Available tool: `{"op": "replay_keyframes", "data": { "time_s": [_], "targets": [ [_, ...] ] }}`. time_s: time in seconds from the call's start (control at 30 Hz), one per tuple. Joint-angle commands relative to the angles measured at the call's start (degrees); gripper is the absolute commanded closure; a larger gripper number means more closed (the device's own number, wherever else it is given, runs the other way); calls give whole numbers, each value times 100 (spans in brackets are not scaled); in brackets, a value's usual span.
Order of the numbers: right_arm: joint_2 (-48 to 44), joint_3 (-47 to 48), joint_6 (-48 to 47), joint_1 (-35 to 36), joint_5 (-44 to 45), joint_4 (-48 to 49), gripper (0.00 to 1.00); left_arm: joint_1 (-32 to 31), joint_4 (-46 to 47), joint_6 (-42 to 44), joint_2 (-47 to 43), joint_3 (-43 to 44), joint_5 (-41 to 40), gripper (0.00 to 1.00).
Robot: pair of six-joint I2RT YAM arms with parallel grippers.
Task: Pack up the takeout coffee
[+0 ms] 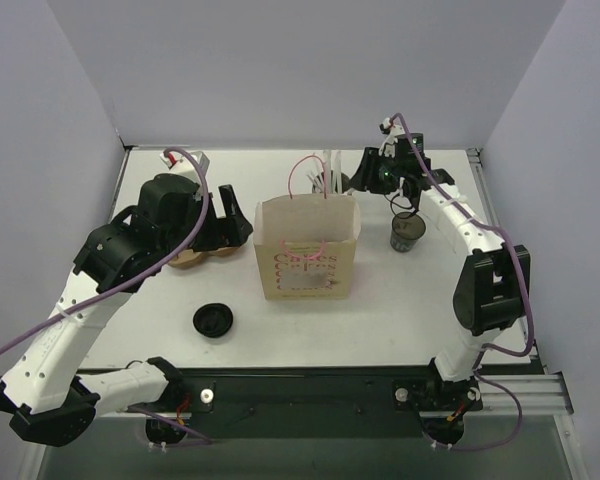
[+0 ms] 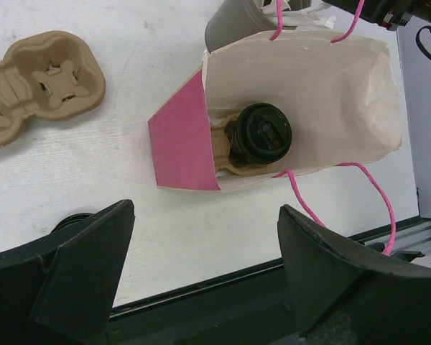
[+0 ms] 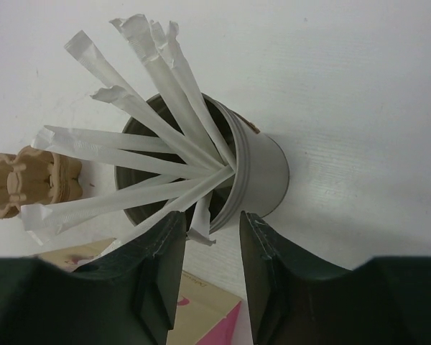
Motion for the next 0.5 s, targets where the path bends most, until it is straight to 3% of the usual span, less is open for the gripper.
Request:
{"op": "replay_keyframes", "data": {
  "time_s": [0.0,0.03,0.13,0.23,0.47],
  "targets": [
    [-309,-34,56,-5,-228,253,69,19,284,-66,-5,66,95,9],
    [-309,-25,56,-14,-228,253,77,10,284,-57,-4,66,86,9],
    [-370,-52,12,-14,-167,253,89,10,293,-22,-13,57,69,9],
    [-502,-8,-40,-14,-26,175,96,19,302,22,13,66,68,9],
    [-1011,326,-163,-5,264,-335,100,19,381,294,22,-74,-11,6]
  ]
}}
